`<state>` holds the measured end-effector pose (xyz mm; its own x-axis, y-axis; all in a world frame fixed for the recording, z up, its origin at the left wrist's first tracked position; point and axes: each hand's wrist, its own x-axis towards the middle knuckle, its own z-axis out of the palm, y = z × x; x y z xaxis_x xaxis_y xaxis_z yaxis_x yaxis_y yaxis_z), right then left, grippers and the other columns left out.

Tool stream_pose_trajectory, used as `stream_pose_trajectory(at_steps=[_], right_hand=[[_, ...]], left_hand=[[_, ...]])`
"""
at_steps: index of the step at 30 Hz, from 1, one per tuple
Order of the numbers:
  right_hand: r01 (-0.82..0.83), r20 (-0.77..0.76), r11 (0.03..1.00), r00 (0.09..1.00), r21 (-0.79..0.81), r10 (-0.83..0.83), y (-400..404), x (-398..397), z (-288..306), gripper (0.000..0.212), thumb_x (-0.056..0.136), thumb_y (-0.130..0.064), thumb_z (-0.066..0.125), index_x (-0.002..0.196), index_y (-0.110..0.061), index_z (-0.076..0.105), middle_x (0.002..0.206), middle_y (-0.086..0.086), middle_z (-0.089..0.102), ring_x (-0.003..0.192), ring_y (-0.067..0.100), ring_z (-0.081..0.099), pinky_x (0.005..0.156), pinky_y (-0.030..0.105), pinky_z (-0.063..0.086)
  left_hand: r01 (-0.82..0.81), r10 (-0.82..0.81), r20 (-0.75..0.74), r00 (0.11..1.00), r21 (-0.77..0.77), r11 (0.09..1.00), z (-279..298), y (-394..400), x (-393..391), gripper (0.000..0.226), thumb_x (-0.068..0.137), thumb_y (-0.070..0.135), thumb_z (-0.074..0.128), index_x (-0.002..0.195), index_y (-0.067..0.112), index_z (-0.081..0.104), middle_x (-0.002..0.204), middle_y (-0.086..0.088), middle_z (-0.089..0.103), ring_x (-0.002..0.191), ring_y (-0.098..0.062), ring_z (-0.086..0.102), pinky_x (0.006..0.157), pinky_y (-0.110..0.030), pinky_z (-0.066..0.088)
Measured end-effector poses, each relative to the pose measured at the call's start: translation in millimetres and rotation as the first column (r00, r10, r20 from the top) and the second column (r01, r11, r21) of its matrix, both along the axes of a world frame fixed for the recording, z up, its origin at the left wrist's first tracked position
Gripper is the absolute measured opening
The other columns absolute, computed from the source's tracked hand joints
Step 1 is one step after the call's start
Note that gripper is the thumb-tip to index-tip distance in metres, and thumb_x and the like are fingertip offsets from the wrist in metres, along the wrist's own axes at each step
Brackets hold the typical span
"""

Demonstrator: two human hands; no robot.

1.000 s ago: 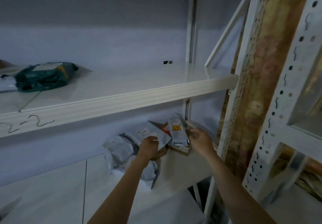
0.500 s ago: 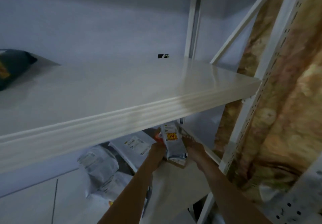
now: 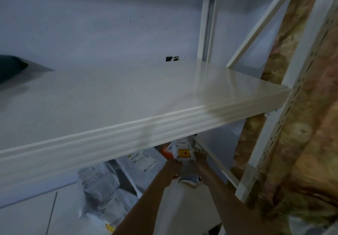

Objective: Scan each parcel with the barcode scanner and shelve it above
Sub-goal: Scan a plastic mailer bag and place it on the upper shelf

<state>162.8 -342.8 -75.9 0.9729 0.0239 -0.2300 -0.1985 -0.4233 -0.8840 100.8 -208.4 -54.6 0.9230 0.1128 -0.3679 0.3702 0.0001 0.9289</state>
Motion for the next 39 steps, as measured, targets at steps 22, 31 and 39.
stream_pose_trajectory(at_steps=[22, 31, 39], right_hand=[[-0.102, -0.197, 0.579, 0.881, 0.809, 0.430, 44, -80, -11, 0.042, 0.086, -0.007, 0.066, 0.128, -0.012, 0.063, 0.117, 0.016, 0.073, 0.101, 0.031, 0.073, 0.071, 0.039, 0.061], [-0.290, -0.151, 0.639, 0.826, 0.712, 0.543, 145, -179, 8, 0.049, 0.082, -0.019, 0.077, 0.129, -0.014, 0.064, 0.119, 0.015, 0.072, 0.108, 0.033, 0.070, 0.083, 0.041, 0.057], [-0.450, -0.145, 0.647, 0.742, 0.616, 0.654, 261, -299, 23, 0.044, 0.085, -0.014, 0.076, 0.127, -0.016, 0.063, 0.113, 0.009, 0.076, 0.099, 0.027, 0.074, 0.069, 0.033, 0.060]], left_hand=[[-0.105, 0.103, 0.062, 0.993, 0.017, 0.994, 2, 81, -88, 0.032, 0.087, 0.035, 0.071, 0.112, 0.015, 0.069, 0.101, -0.012, 0.075, 0.085, -0.026, 0.071, 0.078, -0.037, 0.055], [-0.182, 0.177, 0.060, 0.982, 0.088, 0.979, 29, 166, -219, 0.033, 0.091, 0.030, 0.067, 0.119, 0.012, 0.065, 0.113, -0.011, 0.072, 0.107, -0.030, 0.067, 0.095, -0.044, 0.055], [-0.369, 0.366, 0.053, 0.929, 0.088, 0.925, 25, 263, -364, 0.032, 0.093, 0.022, 0.065, 0.121, 0.007, 0.064, 0.111, -0.010, 0.071, 0.092, -0.021, 0.069, 0.077, -0.031, 0.059]])
